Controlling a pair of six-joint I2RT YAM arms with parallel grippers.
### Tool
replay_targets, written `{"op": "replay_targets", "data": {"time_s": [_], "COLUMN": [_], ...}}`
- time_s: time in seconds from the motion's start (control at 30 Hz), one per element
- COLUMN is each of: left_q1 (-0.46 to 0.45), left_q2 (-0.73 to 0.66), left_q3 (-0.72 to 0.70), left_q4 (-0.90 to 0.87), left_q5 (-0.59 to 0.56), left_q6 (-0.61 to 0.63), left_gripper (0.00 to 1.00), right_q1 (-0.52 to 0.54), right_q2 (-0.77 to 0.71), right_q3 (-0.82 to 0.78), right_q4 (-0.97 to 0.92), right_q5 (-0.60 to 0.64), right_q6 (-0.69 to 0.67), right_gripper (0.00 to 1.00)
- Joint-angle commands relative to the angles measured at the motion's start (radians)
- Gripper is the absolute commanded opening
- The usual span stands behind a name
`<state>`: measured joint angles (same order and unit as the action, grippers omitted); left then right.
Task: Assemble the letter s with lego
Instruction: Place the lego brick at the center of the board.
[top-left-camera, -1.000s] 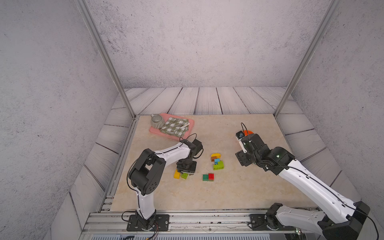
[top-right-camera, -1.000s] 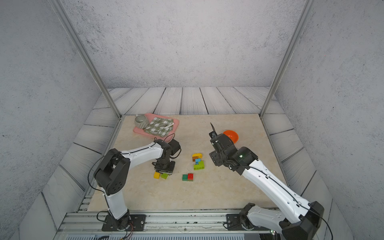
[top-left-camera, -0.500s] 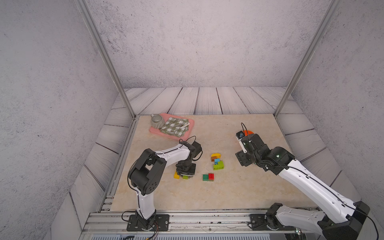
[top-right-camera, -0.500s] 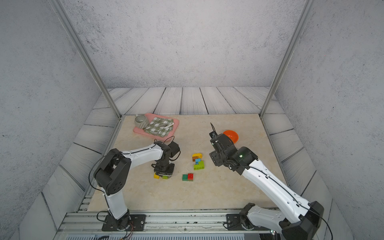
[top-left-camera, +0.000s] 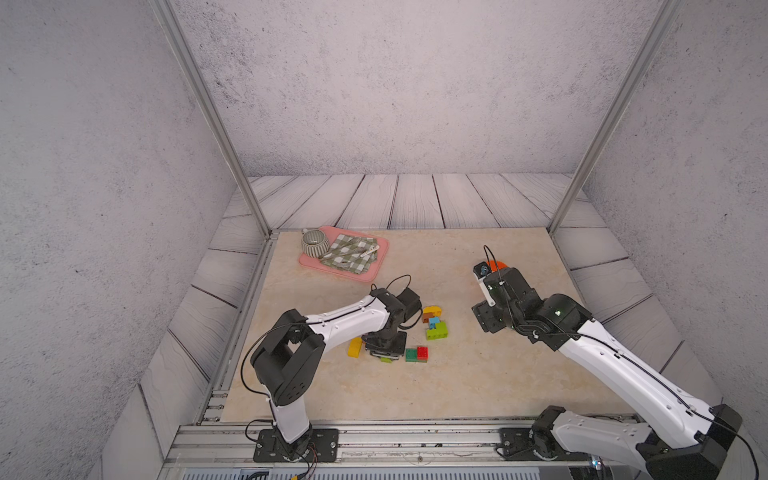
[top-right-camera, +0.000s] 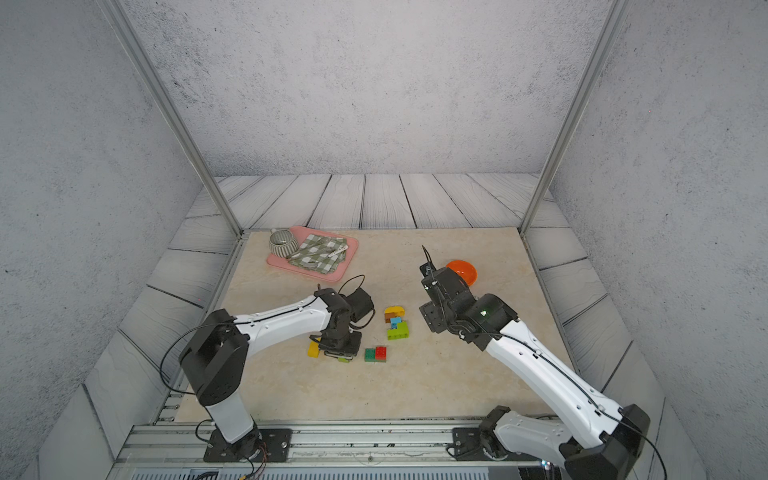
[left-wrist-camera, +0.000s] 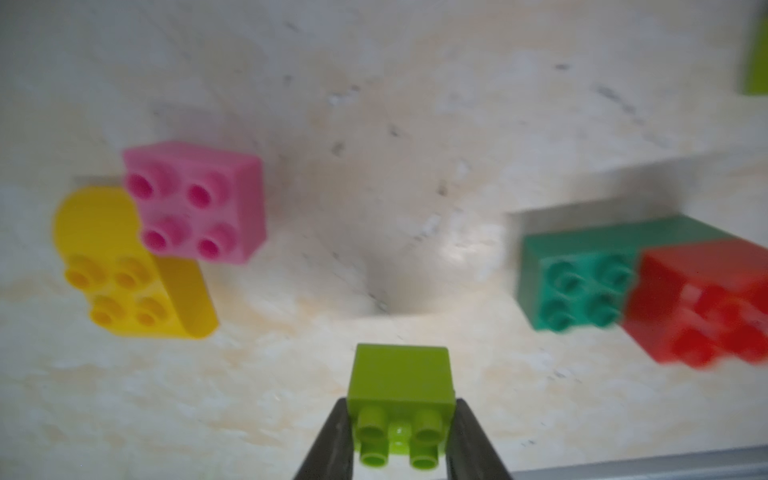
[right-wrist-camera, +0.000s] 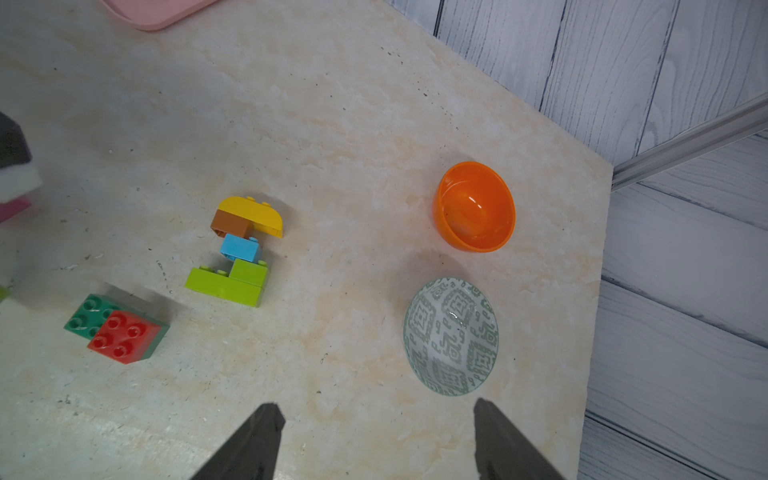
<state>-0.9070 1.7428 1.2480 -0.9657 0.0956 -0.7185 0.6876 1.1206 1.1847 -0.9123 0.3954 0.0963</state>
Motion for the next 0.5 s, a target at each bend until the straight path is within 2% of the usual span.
{"op": "replay_targets", "data": {"time_s": [0.0,0.17,0.47], "left_q1": [-0.107,-0.154,-0.149], "left_q2": [-0.014,0.059,0.213], "left_q3": [0.022,0.041,0.127], "left_q4": [-0.003,0.067,0.076], "left_q5": [0.031,0.025,0.019], "left_q6": [-0.192,-0.279,-0.282], "left_gripper": [0.15,0.15,0.17], "right_q1": [-0.005,-0.007,-0.011], "right_q2": [-0.027,-0.04,-0.072], "right_q3": [0.027,0.022,0.0], "right_q4": [-0.02,-0.029,-0.037], "right_q5": [0.02,0.025,0.03], "right_q6": [0.008,0.008,0.001], "right_gripper": [0.76,0.76,0.77]}}
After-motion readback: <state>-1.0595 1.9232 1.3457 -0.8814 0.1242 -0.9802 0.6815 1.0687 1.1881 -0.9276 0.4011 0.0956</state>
